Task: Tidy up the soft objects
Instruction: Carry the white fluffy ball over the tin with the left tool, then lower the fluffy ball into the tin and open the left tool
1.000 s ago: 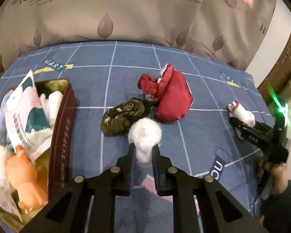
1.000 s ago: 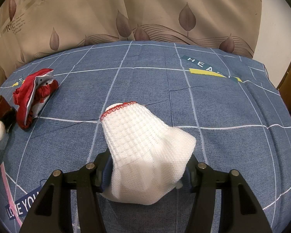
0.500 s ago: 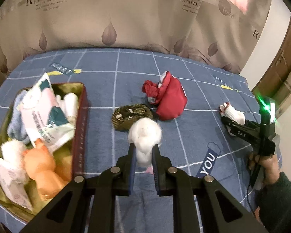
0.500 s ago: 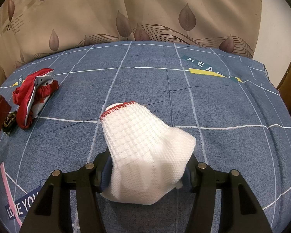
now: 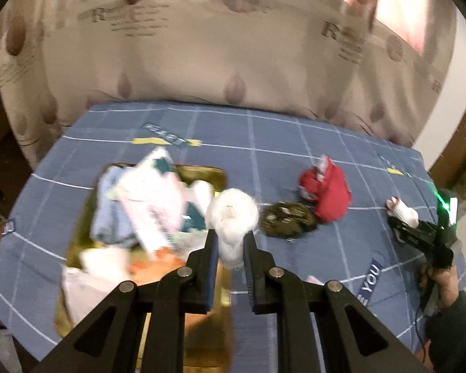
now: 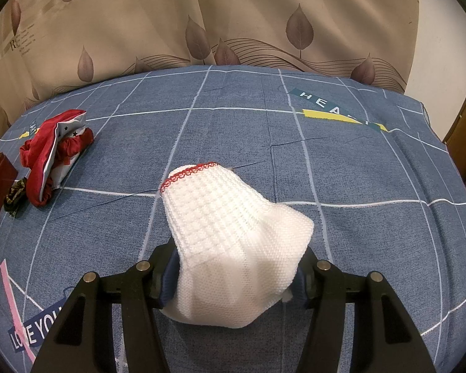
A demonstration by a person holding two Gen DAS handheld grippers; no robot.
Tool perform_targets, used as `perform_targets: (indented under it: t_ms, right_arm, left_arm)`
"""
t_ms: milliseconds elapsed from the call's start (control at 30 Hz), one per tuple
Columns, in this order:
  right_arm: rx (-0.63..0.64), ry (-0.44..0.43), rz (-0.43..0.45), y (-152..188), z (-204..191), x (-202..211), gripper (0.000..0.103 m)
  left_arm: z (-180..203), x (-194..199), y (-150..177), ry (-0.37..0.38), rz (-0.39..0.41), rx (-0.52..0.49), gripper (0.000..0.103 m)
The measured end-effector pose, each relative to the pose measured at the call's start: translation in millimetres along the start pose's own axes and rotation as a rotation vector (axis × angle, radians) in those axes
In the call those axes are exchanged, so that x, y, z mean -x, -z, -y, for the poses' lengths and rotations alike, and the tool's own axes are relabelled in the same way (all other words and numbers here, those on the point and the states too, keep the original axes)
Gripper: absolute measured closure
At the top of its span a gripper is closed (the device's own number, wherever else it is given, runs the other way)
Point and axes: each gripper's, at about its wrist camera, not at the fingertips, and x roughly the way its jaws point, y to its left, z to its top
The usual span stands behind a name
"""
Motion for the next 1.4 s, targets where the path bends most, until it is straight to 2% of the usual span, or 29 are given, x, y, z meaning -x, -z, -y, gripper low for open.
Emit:
perform_targets:
  t_ms: [200,367,767,1067,1400]
  right_arm:
    - [0.000,0.000,0.000,0.1,0.1,-0.1,0.048]
    - [0.001,0.000,0.000,0.0,0.0,-0.1,0.048]
    - [0.002,0.001,0.000,-0.2,0.7,0.4,0.048]
    - [0.003,0.001,0.001,-0.2,0.5,0.0,0.048]
    - [0.002,0.003,0.000,-0.4,2.1,0.0,0.047]
  left_arm:
    - [-33.2,12.9,2.7,-0.075,0.006,0.019,0.088]
    - [-49.4,15.0,17.1,-0.096,-0.023,0.033,0.088]
    - [-55.8,5.8,60.6,-0.077,-0.095,0.060,0.087]
    - [-58.5,0.0,70.0,-0.111,-0.105,0.046,0.088]
    - [-64.8,-6.8,72.9,-0.090,-0.145,0.092,0.085]
